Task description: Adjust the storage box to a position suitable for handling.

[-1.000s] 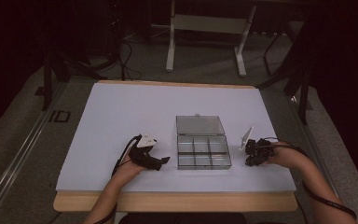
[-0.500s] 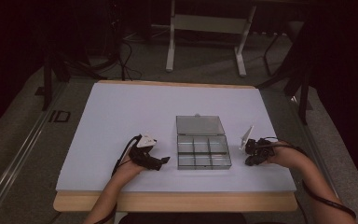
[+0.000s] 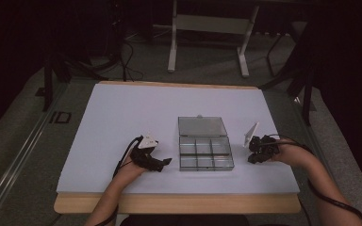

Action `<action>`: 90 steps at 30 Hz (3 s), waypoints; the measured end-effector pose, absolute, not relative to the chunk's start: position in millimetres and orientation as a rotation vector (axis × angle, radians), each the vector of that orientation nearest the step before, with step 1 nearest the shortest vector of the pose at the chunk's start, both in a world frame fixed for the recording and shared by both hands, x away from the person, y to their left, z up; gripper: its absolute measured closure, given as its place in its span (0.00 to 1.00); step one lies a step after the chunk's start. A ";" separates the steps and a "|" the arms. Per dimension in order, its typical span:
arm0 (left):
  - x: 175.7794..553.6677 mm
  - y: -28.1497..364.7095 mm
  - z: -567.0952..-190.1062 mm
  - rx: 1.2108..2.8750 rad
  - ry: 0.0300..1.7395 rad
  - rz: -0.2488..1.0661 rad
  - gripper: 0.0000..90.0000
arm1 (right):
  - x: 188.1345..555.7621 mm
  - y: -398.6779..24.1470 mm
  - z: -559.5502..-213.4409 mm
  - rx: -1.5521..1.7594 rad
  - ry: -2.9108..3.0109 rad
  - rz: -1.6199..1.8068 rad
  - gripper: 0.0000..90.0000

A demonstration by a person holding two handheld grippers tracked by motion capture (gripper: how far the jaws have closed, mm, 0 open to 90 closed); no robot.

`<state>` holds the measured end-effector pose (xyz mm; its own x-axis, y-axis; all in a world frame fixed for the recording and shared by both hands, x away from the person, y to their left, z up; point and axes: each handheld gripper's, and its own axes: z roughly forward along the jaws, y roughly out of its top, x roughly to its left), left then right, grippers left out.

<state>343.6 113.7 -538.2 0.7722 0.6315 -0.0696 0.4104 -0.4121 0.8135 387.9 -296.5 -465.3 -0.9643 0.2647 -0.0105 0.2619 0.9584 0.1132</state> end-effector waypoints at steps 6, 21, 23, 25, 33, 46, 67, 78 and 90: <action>343.7 113.5 -538.2 2.063 0.778 0.309 0.10 | 388.2 -293.2 -454.8 0.393 3.078 0.184 0.95; 344.0 113.6 -538.2 2.066 0.774 0.306 0.10 | 391.0 -270.1 -431.5 0.309 3.066 0.223 0.95; 343.9 113.5 -538.2 2.065 0.774 0.307 0.10 | 391.2 -267.2 -430.0 0.305 3.063 0.224 0.95; 343.9 113.2 -538.3 2.067 0.773 0.307 0.10 | 392.0 -261.1 -427.6 0.279 3.063 0.233 0.95; 343.8 113.3 -538.3 2.065 0.773 0.305 0.10 | 394.2 -239.3 -424.0 0.225 3.064 0.244 0.95; 343.7 112.9 -538.3 2.068 0.769 0.308 0.10 | 396.6 -208.4 -426.6 0.158 3.067 0.296 0.95; 343.0 112.4 -538.3 2.073 0.758 0.311 0.10 | 403.4 -160.3 -436.5 0.072 3.085 0.347 0.95; 342.3 112.4 -538.2 2.067 0.757 0.315 0.10 | 407.2 -134.9 -441.5 0.023 3.090 0.338 0.95; 342.2 113.0 -538.2 2.066 0.755 0.314 0.10 | 410.4 -111.0 -448.9 -0.010 3.108 0.309 0.95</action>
